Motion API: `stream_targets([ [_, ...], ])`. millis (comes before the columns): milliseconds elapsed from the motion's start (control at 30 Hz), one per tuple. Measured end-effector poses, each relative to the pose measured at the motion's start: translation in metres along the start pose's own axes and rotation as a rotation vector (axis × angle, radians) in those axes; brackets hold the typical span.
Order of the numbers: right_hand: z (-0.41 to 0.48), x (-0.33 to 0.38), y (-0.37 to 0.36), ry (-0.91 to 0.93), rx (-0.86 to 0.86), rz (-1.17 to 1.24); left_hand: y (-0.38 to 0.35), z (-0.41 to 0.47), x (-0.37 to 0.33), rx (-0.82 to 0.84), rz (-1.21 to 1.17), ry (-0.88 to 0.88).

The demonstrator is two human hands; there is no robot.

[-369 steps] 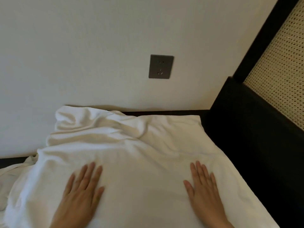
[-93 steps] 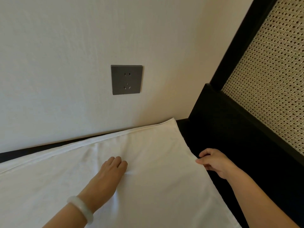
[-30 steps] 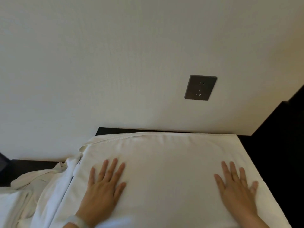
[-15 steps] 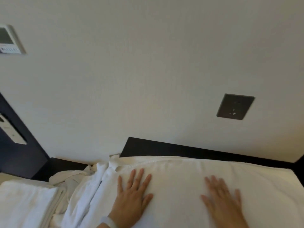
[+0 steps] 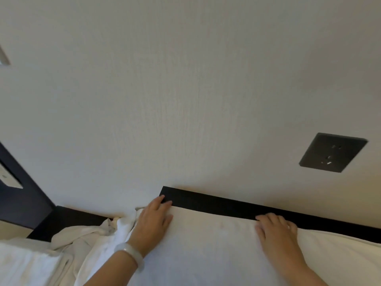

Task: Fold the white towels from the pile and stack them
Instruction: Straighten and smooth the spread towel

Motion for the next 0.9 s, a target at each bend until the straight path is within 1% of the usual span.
stream_targets([
  [33,0.006,0.004,0.0,0.04,-0.003,0.02,0.006,0.006,0.004,-0.044,-0.056,0.048],
  [100,0.021,0.012,0.0,0.104,0.071,0.041,0.017,0.017,0.014,-0.069,-0.184,0.196],
  [200,0.039,0.021,0.005,0.138,0.213,-0.005,0.029,0.027,0.034,0.049,-0.39,0.433],
  [267,0.048,0.023,0.011,0.119,0.32,-0.046,0.031,0.028,0.046,0.187,-0.536,0.531],
  [333,0.053,0.023,0.016,0.128,0.403,-0.042,0.031,0.022,0.054,0.315,-0.736,0.631],
  [400,0.054,0.024,0.021,0.132,0.461,0.011,0.031,0.014,0.057,0.365,-0.933,0.69],
  [467,0.053,0.027,0.025,0.126,0.5,0.003,0.031,0.012,0.059,0.351,-1.031,0.68],
  [533,0.053,0.032,0.028,0.141,0.535,-0.062,0.033,0.013,0.058,0.291,-1.024,0.615],
  [600,0.055,0.037,0.028,0.167,0.577,-0.107,0.037,0.016,0.055,0.194,-0.938,0.531],
  [700,0.056,0.041,0.028,0.182,0.58,-0.084,0.038,0.02,0.047,0.054,-0.82,0.441],
  [800,0.055,0.042,0.025,0.168,0.564,-0.051,0.032,0.021,0.041,-0.057,-0.605,0.393],
  [900,0.056,0.045,0.022,0.159,0.605,-0.098,0.018,0.018,0.04,-0.114,-0.578,0.384],
])
Point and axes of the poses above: each hand's wrist, its own z-axis towards the middle knuckle, its own y-axis out of the back of the hand, x = y × z, the point moved 3 cm from there along z, towards the middle knuckle, and after that the axes turned 3 degrees about -y, right-handed, at the moved point
